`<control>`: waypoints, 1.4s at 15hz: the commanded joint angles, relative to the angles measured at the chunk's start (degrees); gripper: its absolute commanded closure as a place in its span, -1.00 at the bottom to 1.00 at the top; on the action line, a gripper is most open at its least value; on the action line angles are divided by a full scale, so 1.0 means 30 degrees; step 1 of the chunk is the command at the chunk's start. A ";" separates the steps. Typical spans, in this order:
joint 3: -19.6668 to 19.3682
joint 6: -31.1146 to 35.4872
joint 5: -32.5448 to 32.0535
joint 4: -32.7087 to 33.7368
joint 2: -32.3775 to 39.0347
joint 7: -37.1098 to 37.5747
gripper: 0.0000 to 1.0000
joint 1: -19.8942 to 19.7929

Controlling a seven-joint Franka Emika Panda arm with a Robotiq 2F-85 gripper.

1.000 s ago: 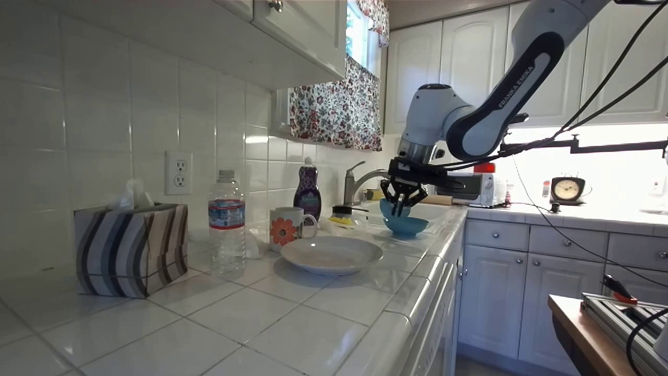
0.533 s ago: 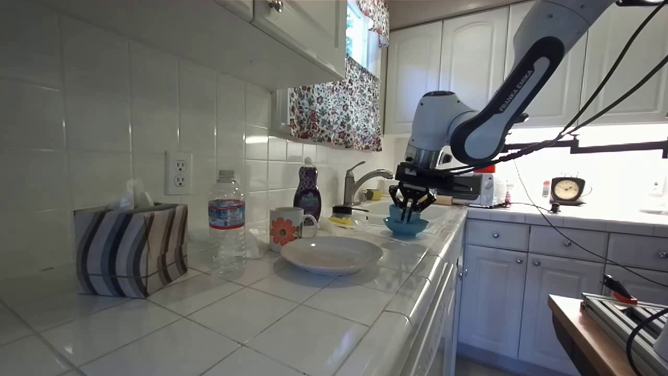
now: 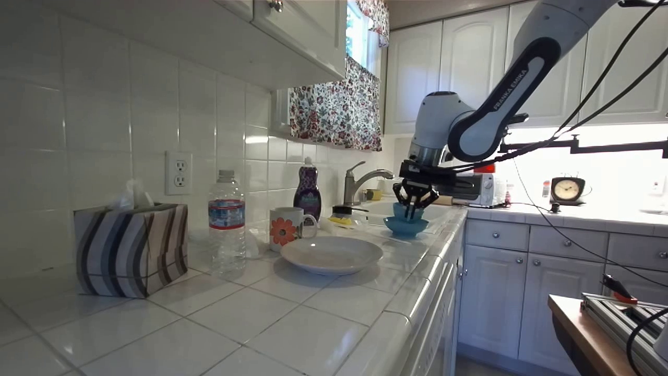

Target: Place the smaller blue bowl inside the bigger blue bowl

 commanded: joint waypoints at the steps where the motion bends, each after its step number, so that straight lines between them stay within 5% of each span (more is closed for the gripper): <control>1: 0.0144 0.0325 0.2110 0.0282 0.0235 -0.2068 0.94 -0.0222; 12: 0.0244 0.0015 0.8621 0.0858 0.0952 -0.8090 0.94 -0.0233; 21: 0.0177 -0.0291 1.1072 0.1653 0.1736 -1.0156 0.94 -0.0141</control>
